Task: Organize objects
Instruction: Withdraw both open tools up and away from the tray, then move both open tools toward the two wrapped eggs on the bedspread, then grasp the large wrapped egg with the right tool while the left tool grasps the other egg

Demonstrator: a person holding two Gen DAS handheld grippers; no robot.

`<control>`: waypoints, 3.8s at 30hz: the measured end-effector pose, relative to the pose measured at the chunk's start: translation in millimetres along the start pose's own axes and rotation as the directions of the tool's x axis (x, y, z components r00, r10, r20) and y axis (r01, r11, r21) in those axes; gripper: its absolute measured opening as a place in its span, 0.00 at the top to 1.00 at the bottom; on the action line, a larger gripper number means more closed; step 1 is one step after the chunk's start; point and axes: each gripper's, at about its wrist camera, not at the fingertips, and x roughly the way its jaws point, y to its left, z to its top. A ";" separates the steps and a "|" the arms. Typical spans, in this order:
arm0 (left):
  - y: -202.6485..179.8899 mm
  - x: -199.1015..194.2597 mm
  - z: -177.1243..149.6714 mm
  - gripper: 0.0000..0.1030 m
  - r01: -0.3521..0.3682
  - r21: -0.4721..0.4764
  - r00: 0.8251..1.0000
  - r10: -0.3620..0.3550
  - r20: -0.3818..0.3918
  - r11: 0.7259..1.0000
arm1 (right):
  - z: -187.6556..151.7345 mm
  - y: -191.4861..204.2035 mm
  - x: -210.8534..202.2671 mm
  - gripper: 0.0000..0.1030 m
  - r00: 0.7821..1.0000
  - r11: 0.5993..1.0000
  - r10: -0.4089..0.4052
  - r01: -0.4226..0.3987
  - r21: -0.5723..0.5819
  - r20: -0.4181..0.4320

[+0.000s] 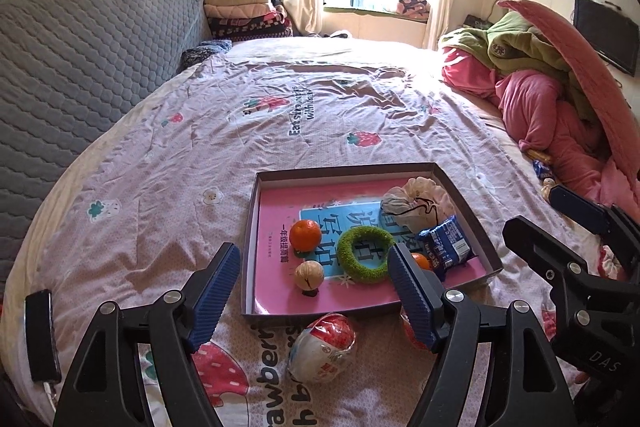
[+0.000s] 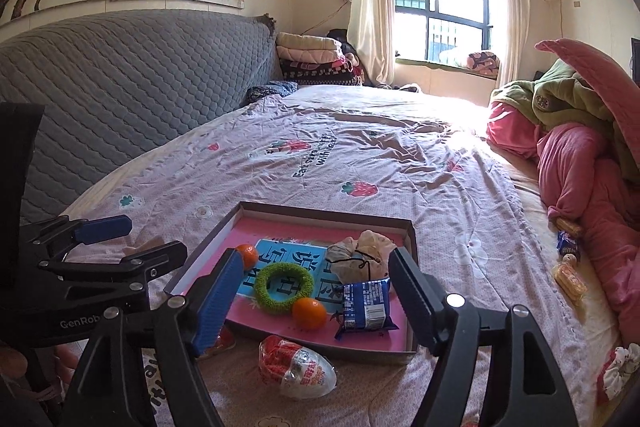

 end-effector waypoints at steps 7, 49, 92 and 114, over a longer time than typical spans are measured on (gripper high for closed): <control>-1.1 -22.6 -7.7 0.25 0.014 0.009 1.000 -0.014 0.020 1.000 | 0.5 -2.7 -24.0 0.28 1.000 0.999 -0.030 0.030 0.023 0.006; 11.3 -45.7 -81.7 0.25 0.042 0.045 0.999 -0.040 -0.026 0.998 | -60.2 22.4 -50.9 0.27 0.993 0.999 -0.054 0.053 -0.011 -0.101; 23.7 48.6 -123.1 0.25 0.107 -0.007 0.972 -0.106 -0.209 0.994 | -112.7 3.1 23.3 0.27 0.967 0.999 -0.035 0.039 0.011 -0.252; 17.0 81.6 -109.7 0.25 0.129 -0.004 0.969 -0.127 -0.214 0.992 | -115.3 -1.9 57.5 0.27 0.958 1.000 -0.018 0.019 0.002 -0.288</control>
